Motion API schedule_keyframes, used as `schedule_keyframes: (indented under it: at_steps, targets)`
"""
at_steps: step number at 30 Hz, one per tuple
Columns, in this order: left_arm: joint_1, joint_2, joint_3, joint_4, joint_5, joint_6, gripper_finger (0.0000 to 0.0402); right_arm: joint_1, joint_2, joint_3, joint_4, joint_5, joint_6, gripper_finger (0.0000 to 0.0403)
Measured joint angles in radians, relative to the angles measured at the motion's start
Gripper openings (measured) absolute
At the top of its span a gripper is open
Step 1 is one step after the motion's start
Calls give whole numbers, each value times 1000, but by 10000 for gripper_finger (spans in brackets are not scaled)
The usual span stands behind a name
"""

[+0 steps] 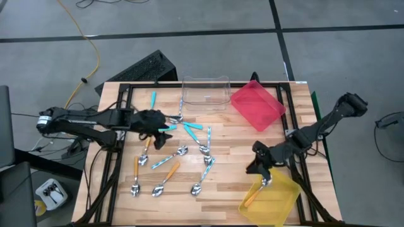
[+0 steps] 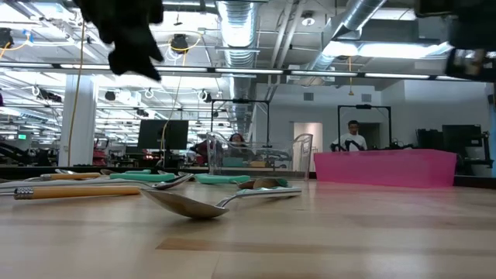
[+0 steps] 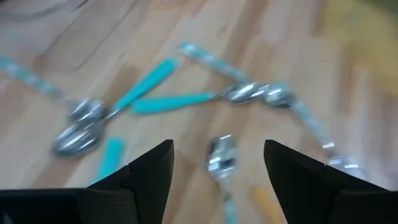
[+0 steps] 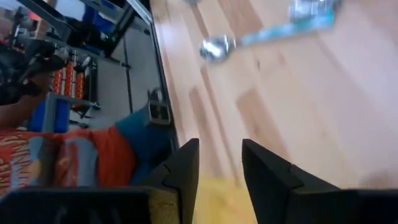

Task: Sort silverware by color (type)
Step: Put the blue spoon into the red bin

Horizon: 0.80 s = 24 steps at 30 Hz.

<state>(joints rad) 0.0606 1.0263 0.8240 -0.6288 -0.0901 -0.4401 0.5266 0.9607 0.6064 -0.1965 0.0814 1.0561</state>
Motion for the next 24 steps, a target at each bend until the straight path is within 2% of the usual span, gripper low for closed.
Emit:
schedule_keyframes:
  at_steps: [6,10,17,24]
  targets:
    - [143,113,-14,5,21,126,233,-76,0,0,121,0,-272,143]
    - [190,188,-14,2,-7,204,233,-97,0,0,172,2,-376,143]
    - [238,279,-40,1,-29,290,233,-96,0,0,171,2,-413,143]
    - [294,241,-205,149,-31,304,233,-96,0,0,171,2,-417,143]
